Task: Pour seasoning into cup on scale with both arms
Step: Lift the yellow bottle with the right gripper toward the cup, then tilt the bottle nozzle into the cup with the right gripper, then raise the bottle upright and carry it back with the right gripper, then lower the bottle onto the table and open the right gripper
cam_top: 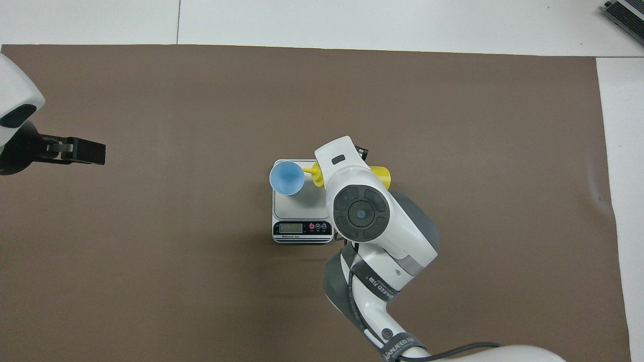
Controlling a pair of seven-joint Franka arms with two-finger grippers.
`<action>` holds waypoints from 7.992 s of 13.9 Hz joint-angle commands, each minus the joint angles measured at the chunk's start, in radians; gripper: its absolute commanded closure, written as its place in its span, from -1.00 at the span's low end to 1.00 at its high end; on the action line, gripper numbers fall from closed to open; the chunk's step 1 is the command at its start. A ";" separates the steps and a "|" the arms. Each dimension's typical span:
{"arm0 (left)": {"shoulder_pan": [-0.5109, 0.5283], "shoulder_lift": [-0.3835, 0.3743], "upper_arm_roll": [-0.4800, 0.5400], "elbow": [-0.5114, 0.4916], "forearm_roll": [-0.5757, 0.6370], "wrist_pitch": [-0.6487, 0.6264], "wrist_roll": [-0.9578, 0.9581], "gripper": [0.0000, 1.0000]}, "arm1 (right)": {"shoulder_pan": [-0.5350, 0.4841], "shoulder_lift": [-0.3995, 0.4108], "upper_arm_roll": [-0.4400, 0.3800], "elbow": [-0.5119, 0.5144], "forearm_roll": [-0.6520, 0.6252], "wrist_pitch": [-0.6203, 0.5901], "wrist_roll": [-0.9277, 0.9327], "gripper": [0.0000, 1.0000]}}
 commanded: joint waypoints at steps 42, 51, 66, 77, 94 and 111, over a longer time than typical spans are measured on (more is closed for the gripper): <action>0.016 -0.030 0.112 -0.038 -0.011 0.011 0.010 -1.00 | 0.208 0.122 0.004 0.084 -1.048 -0.365 0.482 0.90; 0.016 -0.030 0.112 -0.038 -0.011 0.011 0.010 -1.00 | 0.157 -0.003 0.007 0.062 -0.827 -0.315 0.483 0.88; 0.016 -0.030 0.112 -0.038 -0.011 0.011 0.010 -1.00 | -0.066 -0.426 -0.018 -0.381 -0.256 0.102 0.426 0.99; 0.016 -0.030 0.112 -0.038 -0.011 0.011 0.010 -1.00 | -0.150 -0.416 -0.082 -0.499 0.246 0.358 -0.043 0.98; 0.016 -0.030 0.112 -0.038 -0.013 0.011 0.010 -1.00 | -0.456 -0.347 -0.087 -0.576 1.689 0.023 -1.502 0.53; 0.016 -0.030 0.112 -0.038 -0.011 0.011 0.010 -1.00 | -0.672 -0.373 -0.093 -0.628 1.408 -0.061 -1.581 -1.00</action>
